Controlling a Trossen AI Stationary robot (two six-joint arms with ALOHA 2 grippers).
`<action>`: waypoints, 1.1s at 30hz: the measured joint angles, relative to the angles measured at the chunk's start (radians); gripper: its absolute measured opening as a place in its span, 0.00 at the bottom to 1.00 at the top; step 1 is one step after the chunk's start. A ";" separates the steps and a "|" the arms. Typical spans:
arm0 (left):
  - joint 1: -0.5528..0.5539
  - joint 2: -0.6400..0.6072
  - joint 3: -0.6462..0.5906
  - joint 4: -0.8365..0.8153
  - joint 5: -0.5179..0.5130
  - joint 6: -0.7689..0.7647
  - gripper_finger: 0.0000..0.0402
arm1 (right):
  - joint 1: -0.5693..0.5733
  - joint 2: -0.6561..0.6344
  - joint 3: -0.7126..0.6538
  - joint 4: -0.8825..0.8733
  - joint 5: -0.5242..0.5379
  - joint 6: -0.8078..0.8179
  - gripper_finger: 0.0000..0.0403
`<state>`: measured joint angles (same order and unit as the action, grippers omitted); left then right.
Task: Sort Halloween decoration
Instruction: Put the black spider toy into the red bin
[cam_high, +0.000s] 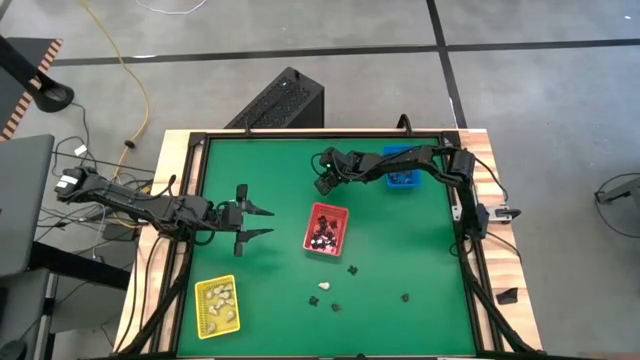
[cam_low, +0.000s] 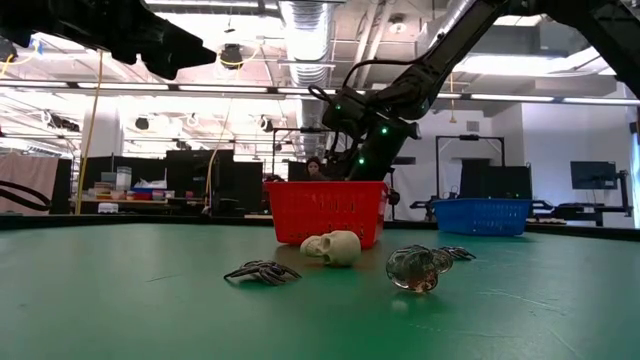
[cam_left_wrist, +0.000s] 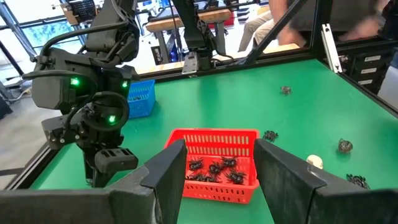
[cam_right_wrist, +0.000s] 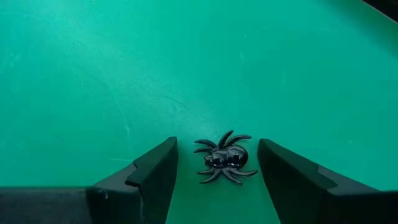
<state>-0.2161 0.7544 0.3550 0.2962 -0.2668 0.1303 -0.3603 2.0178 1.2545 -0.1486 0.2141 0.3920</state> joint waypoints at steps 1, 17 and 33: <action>0.000 0.000 0.000 0.000 0.000 0.000 0.44 | 0.000 0.000 0.000 0.000 0.000 0.000 0.63; 0.000 0.000 0.000 0.000 0.000 0.000 0.44 | 0.006 -0.023 -0.004 -0.019 -0.006 -0.006 0.43; 0.000 0.000 0.000 -0.010 0.000 0.003 0.44 | 0.286 -0.272 -0.002 -0.091 -0.109 -0.027 0.42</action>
<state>-0.2161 0.7545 0.3550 0.2867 -0.2673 0.1329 -0.0745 1.7459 1.2526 -0.2394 0.1055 0.3653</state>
